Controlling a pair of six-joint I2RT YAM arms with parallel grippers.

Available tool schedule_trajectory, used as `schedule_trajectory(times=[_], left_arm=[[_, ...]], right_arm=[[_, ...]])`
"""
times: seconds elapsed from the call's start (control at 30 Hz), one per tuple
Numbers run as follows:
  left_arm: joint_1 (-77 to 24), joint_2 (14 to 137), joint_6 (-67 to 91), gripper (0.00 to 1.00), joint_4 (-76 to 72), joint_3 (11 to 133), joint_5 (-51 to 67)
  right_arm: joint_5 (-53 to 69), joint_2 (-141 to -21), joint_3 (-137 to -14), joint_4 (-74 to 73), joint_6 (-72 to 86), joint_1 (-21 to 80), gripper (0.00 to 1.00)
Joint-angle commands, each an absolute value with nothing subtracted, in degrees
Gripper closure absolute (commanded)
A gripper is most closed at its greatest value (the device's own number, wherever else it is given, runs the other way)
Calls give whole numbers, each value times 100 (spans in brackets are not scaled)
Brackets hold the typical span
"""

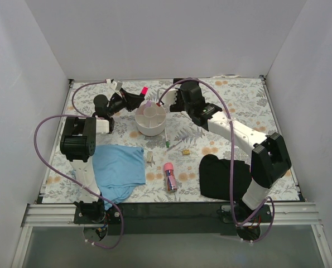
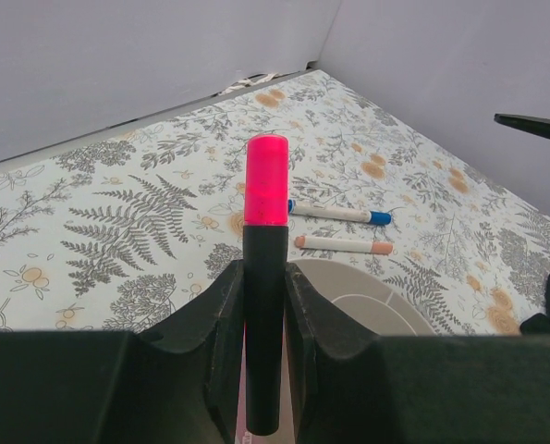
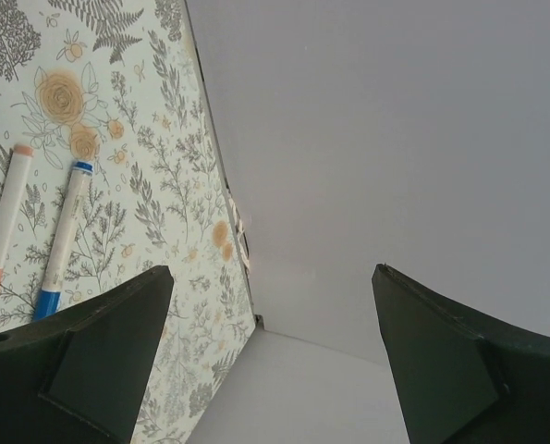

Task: Sort the stationery into containers
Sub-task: Place the pen in the storage box.

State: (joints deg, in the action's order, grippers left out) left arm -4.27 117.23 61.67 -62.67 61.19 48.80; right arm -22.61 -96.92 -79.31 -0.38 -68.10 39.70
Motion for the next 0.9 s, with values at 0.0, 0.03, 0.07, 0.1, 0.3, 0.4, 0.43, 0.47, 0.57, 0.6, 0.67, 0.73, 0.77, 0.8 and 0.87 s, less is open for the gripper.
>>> schedule_trajectory(times=[0.0,0.03,0.07,0.1,0.3,0.4,0.43,0.47,0.57,0.6,0.67,0.73,0.77,0.8,0.87], left_arm=[[-475,11540,6231,100,-6460,6074,4975],[-483,11531,6223,100,-6460,6021,4983],[-483,11540,6223,100,-6469,6012,5001],[-492,11557,6223,100,-6469,6003,5010],[-589,11663,6170,100,-6486,5942,4992],[-650,11680,6152,98,-6513,5871,4992],[-685,11715,6152,98,-6521,5871,4983],[-703,11742,6144,96,-6548,5862,4983],[-729,11847,6144,89,-6600,5871,4948],[-729,11856,6135,82,-6601,5906,4913],[-729,11900,6117,75,-6592,5959,4887],[-729,11909,6073,70,-6557,6029,4843],[-729,11918,6065,69,-6539,6047,4834],[-729,11918,6064,68,-6530,6073,4825],[-729,11918,6064,67,-6521,6099,4825]], right_arm=[[-2408,-9844,-8305,26,-6636,3824,2],[-2426,-9861,-8323,18,-6627,3815,2],[-2417,-9896,-8349,18,-6627,3814,2],[-2426,-9905,-8350,18,-6610,3797,2],[-2443,-9844,-8218,9,-6592,3788,3],[-2470,-9817,-8191,9,-6566,3762,3],[-2496,-9817,-8183,9,-6557,3753,3],[-2505,-9800,-8174,9,-6539,3762,3],[-2540,-9774,-8139,9,-6495,3753,3],[-2549,-9765,-8130,9,-6486,3744,3],[-2575,-9756,-8112,9,-6443,3744,3],[-2601,-9730,-8086,9,-6407,3744,3],[-2593,-9729,-8069,9,-6390,3744,3],[-2610,-9721,-8068,-139,-6364,3753,3],[-2610,-9738,-8086,-149,-6320,3744,3]])
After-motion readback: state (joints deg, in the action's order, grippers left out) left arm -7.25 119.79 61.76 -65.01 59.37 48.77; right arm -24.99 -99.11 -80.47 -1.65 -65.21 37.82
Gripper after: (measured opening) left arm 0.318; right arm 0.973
